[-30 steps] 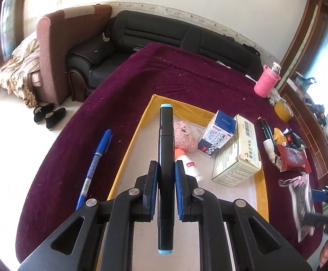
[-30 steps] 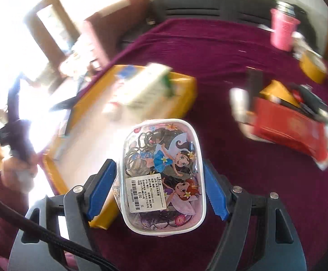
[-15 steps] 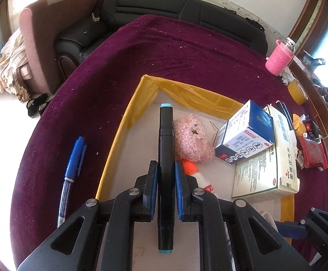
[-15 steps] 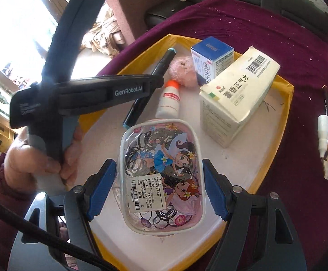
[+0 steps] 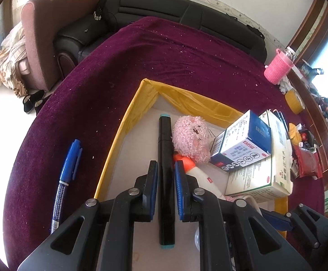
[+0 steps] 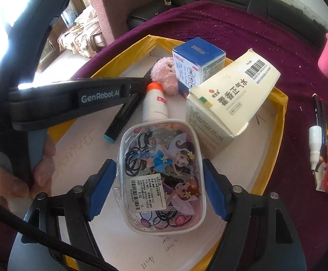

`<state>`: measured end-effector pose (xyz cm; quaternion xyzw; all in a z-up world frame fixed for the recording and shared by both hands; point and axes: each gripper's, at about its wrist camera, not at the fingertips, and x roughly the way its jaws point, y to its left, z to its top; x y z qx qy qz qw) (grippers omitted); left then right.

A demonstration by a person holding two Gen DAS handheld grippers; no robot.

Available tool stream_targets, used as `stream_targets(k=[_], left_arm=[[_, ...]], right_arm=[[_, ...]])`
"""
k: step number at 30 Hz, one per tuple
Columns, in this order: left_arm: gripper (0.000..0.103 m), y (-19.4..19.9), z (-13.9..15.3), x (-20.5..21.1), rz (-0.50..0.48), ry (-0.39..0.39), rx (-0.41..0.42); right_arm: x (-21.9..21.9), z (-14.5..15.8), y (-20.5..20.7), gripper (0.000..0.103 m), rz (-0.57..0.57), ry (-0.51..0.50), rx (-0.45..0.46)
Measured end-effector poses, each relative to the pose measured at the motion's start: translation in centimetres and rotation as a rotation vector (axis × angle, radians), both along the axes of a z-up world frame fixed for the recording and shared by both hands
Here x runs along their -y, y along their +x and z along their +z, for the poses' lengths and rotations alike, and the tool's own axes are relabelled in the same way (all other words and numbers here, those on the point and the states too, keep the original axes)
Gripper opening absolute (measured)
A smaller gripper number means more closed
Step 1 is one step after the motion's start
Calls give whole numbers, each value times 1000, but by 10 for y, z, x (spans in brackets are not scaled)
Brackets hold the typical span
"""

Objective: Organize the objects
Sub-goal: 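Carry the marker and pouch into the tray and open both tools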

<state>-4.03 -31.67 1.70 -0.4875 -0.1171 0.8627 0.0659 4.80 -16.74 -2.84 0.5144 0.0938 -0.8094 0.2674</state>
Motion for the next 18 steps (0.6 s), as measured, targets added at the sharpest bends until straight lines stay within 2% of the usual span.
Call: stream_targets(k=[2, 3, 6, 8, 10, 12, 18], left_arm=[[13, 4, 3, 2, 10, 8, -8], [16, 5, 5, 3, 13, 6, -11], [35, 12, 13, 9, 27, 14, -29], [41, 19, 19, 14, 43, 30, -46], [54, 24, 26, 20, 63, 48, -57], [60, 31, 33, 26, 87, 86, -68], [61, 56, 60, 36, 143, 150, -129]], right_arm=[[4, 0, 4, 77, 0, 29, -32], [6, 0, 6, 77, -2, 44, -47], [14, -1, 10, 78, 2, 95, -81], [19, -3, 13, 78, 11, 114, -98], [13, 2, 13, 78, 19, 106, -100], [9, 8, 15, 78, 13, 79, -107], [-8, 36, 26, 78, -8, 1, -148]])
